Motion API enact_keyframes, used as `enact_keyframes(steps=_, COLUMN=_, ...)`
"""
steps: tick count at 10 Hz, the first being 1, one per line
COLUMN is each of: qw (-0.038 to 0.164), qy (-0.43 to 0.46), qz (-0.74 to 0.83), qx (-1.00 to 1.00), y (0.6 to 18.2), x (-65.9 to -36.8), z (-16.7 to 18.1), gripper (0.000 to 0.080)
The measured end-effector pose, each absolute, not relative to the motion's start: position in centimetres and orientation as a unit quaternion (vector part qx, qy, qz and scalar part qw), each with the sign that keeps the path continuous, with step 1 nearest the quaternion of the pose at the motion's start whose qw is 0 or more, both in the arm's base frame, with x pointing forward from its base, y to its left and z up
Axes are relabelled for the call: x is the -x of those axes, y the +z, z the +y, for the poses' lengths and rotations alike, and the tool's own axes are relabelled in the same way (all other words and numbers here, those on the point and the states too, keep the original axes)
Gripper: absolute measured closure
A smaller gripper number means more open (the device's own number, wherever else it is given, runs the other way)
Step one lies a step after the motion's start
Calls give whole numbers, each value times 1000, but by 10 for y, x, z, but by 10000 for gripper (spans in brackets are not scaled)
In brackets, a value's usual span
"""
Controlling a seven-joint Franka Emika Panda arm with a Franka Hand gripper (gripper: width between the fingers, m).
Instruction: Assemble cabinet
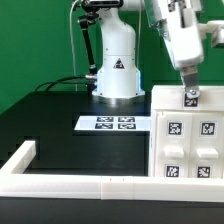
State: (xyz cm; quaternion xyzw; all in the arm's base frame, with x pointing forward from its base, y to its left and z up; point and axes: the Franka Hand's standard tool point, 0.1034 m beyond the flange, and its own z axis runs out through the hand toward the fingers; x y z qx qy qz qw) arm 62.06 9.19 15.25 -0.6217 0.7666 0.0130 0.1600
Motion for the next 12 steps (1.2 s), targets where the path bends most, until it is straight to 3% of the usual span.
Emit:
enact_keyframes(steps=6, qw=162, qy=42, qz=828, qx=535, y=151, x=-619, z=91, gripper=239)
enact_keyframes(steps=7, qw=162, qy=41, qz=825, qx=539, y=152, x=-619, z=91, gripper=69)
enact_keyframes(steps=8, qw=167, qy=38, qz=812, qx=557, y=156, x=-619, z=91, gripper=69)
enact_keyframes(steps=9, qw=172, qy=35, qz=808, qx=562, y=162, x=-620, z=93, gripper=11)
enact_keyframes(steps=12, qw=181, qy=31, qz=801, qx=569, y=175, x=-622, z=97, gripper=2)
